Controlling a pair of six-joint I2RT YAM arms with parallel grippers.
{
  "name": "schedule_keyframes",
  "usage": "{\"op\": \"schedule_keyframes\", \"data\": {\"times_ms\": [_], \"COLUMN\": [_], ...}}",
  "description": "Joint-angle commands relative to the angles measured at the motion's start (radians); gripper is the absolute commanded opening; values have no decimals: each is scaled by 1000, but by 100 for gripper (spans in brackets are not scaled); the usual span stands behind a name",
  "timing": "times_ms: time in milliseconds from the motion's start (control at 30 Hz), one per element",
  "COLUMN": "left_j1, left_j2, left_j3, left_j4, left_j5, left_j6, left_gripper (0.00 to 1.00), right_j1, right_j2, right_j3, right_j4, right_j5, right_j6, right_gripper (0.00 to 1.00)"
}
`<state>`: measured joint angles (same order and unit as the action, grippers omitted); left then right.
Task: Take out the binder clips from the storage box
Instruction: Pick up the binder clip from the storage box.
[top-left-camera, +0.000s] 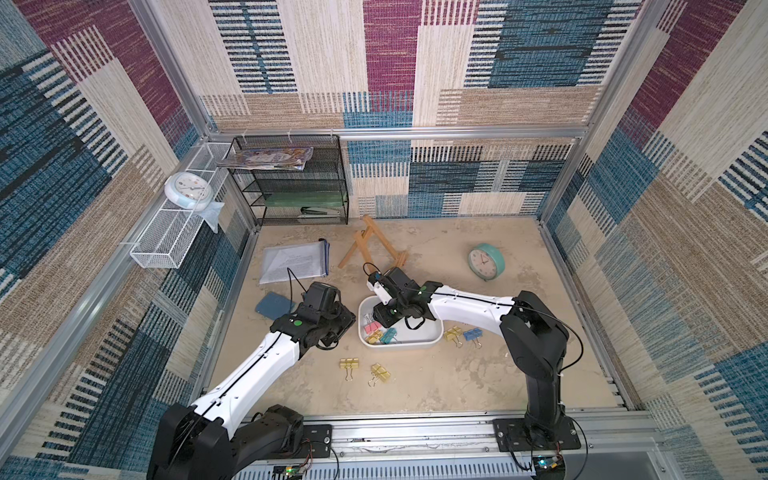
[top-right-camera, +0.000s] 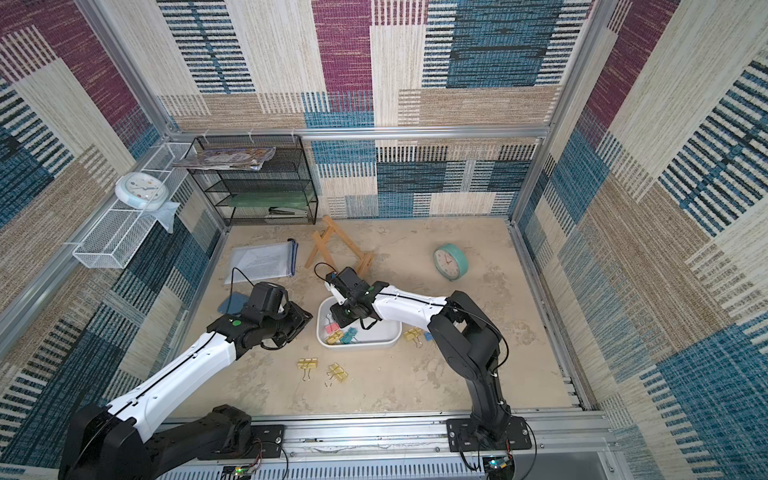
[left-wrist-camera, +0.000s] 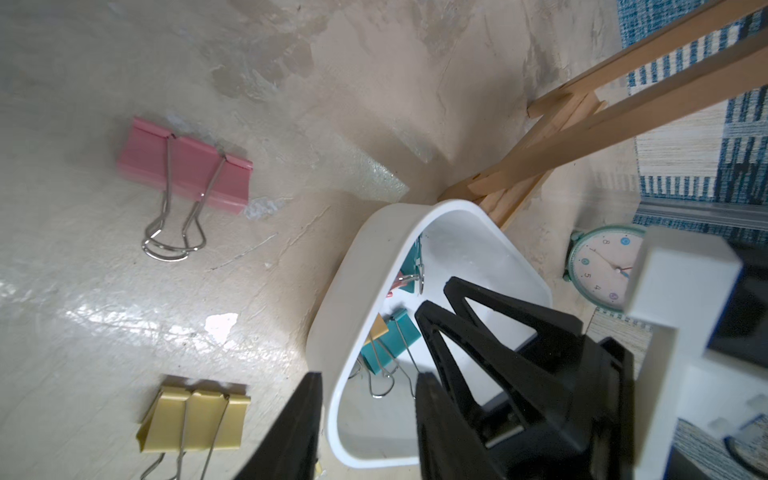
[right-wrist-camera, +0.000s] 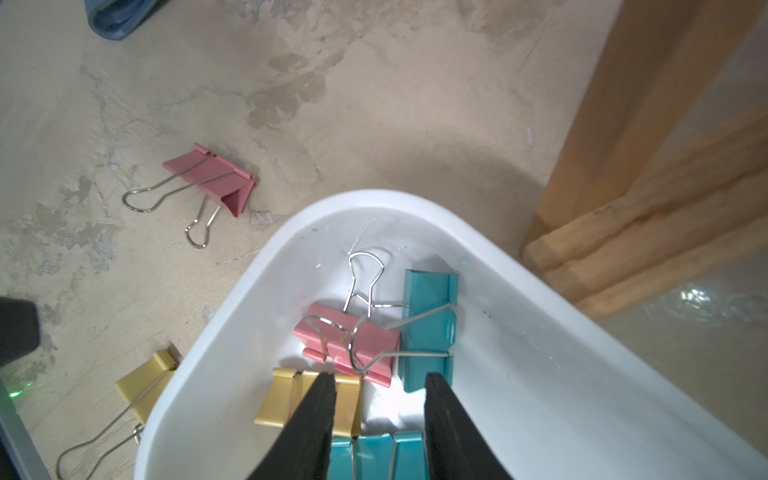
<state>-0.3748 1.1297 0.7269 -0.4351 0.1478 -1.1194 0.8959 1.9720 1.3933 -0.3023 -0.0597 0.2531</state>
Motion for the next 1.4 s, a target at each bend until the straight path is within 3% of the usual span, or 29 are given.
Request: {"op": "schedule_keyframes", "data": {"times_ms": [0, 467, 667, 1367], "left_j1": [-2, -2, -2, -4], "left_j2": [-4, -3, 5, 18], "left_j3": [-11, -30, -29, -22], "left_j4": [34, 49, 53, 61], "left_j5": [-27, -16, -10, -1], "left_j6": [-9, -8, -8, -8], "left_gripper": [42, 42, 43, 42], "right_j1": [1, 7, 10, 13], "right_j2": [16, 57, 61, 19], "right_j3": [18, 62, 68, 19], "right_j4": [-15, -42, -70, -113], "right_j5": [38, 90, 153, 330], "right_j6": [-10, -28, -39, -38], "right_gripper": [40, 38, 28, 12]}}
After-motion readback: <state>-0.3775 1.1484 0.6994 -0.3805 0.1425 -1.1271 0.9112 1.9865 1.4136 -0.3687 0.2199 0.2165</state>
